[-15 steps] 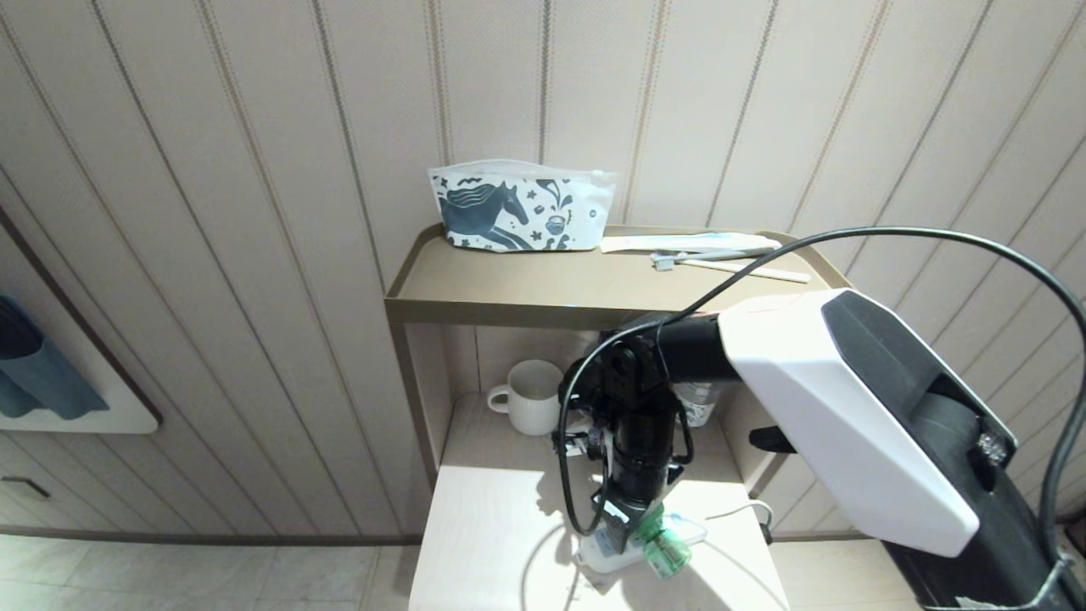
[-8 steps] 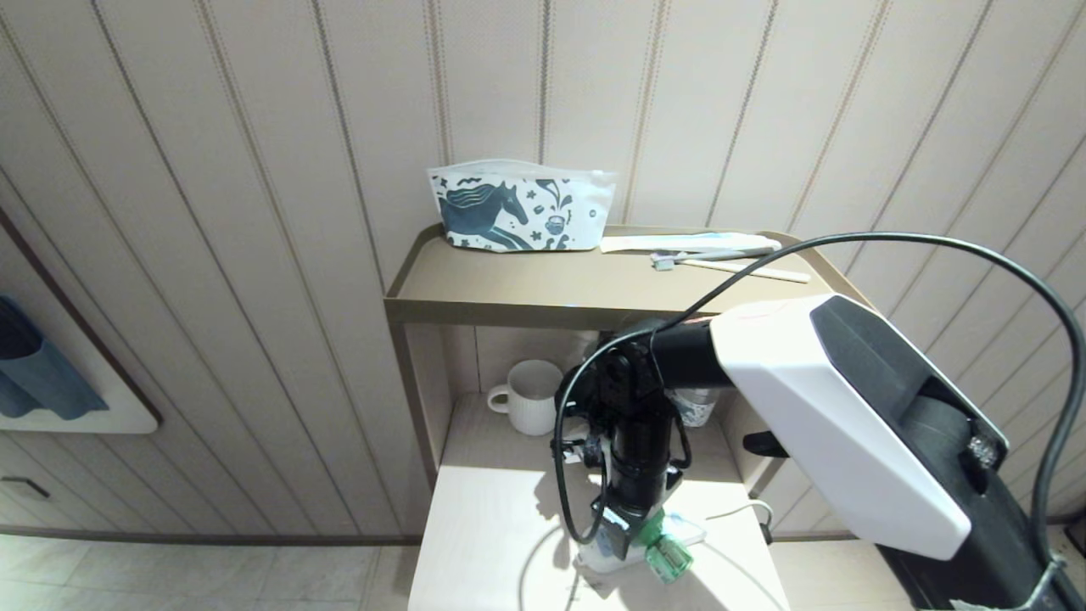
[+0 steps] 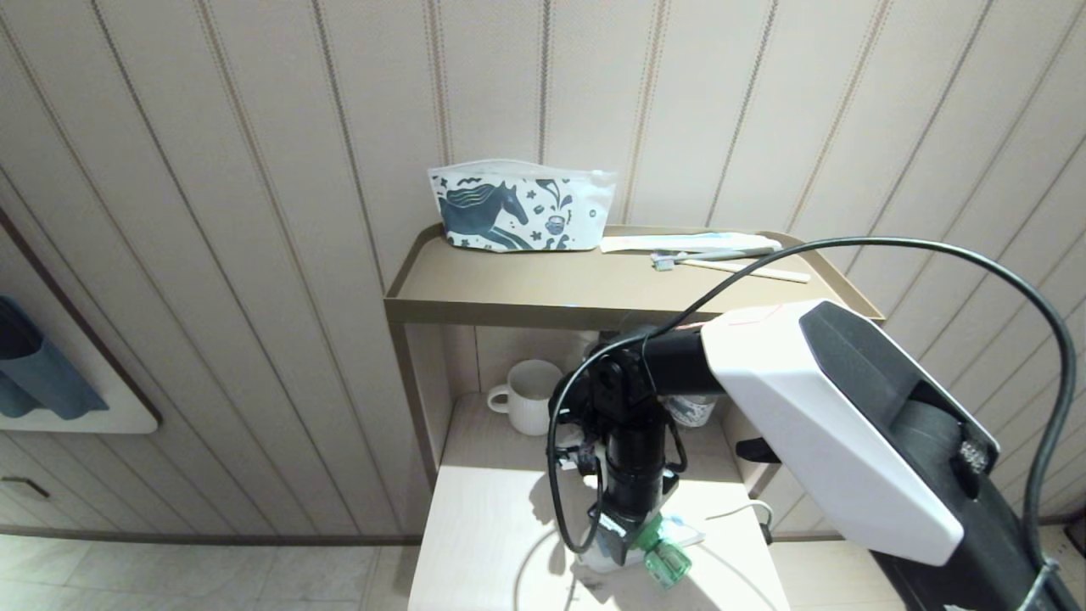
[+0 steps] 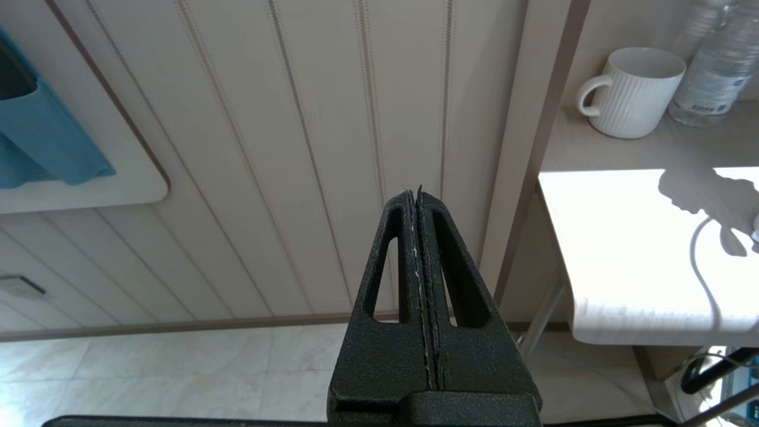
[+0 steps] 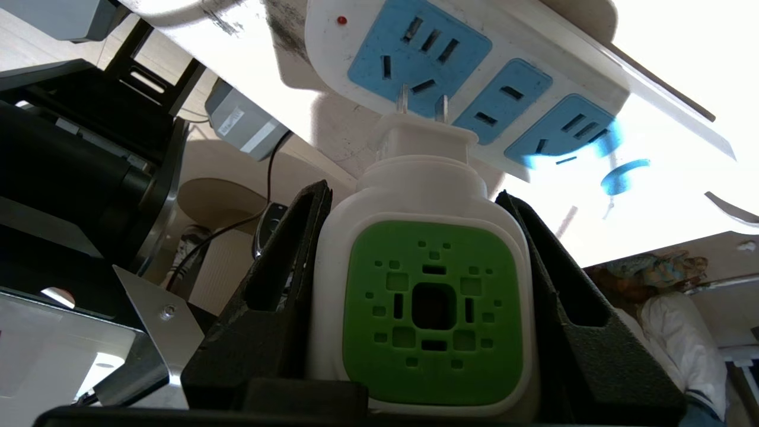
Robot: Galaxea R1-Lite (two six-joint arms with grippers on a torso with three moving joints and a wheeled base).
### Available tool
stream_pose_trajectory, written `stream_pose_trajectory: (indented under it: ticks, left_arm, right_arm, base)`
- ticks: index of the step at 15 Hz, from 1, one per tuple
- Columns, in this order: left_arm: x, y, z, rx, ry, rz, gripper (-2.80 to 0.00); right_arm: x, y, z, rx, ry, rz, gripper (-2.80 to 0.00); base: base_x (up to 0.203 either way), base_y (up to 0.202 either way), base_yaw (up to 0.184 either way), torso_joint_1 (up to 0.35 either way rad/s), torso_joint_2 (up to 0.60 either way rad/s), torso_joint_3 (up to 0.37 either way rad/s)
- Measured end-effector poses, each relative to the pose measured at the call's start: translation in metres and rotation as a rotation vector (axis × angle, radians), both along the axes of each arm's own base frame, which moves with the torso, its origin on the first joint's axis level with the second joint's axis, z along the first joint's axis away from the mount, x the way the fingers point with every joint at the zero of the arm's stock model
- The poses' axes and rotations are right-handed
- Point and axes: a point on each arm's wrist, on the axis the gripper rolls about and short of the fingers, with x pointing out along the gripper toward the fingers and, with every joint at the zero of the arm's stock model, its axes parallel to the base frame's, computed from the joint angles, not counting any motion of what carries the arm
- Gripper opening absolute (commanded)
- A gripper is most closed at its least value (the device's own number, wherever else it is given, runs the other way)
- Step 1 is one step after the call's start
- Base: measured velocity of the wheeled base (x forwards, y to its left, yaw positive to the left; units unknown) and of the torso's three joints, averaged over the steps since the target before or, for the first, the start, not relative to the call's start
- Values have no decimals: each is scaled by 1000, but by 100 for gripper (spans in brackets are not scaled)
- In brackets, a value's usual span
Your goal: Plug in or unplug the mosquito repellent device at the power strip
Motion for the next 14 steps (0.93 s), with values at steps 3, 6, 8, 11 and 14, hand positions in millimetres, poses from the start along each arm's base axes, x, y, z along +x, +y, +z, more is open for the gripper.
stream_pose_trajectory:
  ticks: [3,6,8,11,14]
  left_arm:
    - [0,0,0,0,-1,0,-280]
    - [0,0,0,0,0,-1,-280]
    - [0,0,0,0,-1,0,-280]
    - [0,0,0,0,0,0,-280]
    - [0,0,0,0,0,0,-280]
  right_arm:
    - [-1,2,-2,-2,5,4,-280]
    - [-1,4,-5,-4,8,7,-280]
    - [-1,6,-7,-3,0,12,-280]
    - [2,7,-11,-29,-46,15,-280]
    - [6,9,-12,-20,-78,13,-280]
  base:
    - [0,0,0,0,0,0]
    - [0,0,0,0,0,0]
    - [0,0,0,0,0,0]
    - [0,0,0,0,0,0]
    - [0,0,0,0,0,0]
